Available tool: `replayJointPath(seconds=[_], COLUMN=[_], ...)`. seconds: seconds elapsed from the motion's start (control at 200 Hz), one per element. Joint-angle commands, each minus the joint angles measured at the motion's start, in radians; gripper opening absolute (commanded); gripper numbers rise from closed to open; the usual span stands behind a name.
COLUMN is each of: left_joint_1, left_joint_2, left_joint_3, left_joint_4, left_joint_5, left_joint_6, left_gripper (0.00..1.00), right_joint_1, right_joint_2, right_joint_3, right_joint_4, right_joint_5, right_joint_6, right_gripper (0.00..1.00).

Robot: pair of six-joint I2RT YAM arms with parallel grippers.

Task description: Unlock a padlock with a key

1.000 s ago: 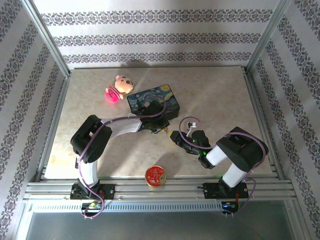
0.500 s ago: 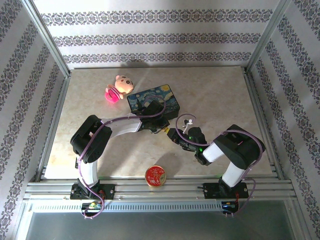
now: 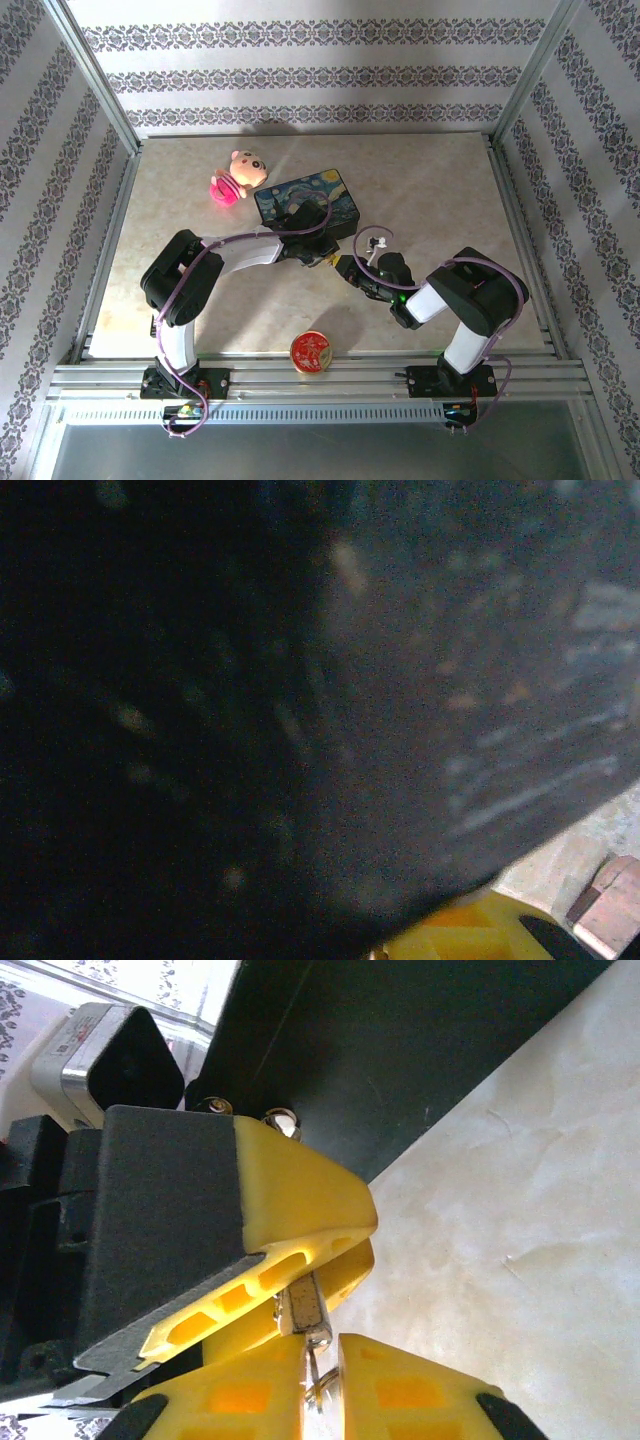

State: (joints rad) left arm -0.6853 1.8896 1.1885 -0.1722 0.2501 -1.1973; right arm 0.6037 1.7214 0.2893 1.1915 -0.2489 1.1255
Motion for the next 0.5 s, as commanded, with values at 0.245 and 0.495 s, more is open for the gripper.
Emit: replayJointPath(seconds=[0.245,0.495], left_joint_1=[-0.003,0.003], left_joint_2=[-0.003,-0.006], left_joint_3=[-0.027,-0.010], left_joint_4=[-0.093,-0.120], left_joint_5=[0.119,0.121], left_joint_6=[-0.021,-0.003], left_gripper=[0.21,0.21], right_joint_1=[0.050,0.188], right_joint_2=[-0.248,-0.603], right_joint_3=[-0.018,0.201], right_joint_4=[-0.335,-1.180], right_joint_5=[0.144,0.489], right_joint_6=[-0.189,-0.491], right_gripper=[0.25,0.27])
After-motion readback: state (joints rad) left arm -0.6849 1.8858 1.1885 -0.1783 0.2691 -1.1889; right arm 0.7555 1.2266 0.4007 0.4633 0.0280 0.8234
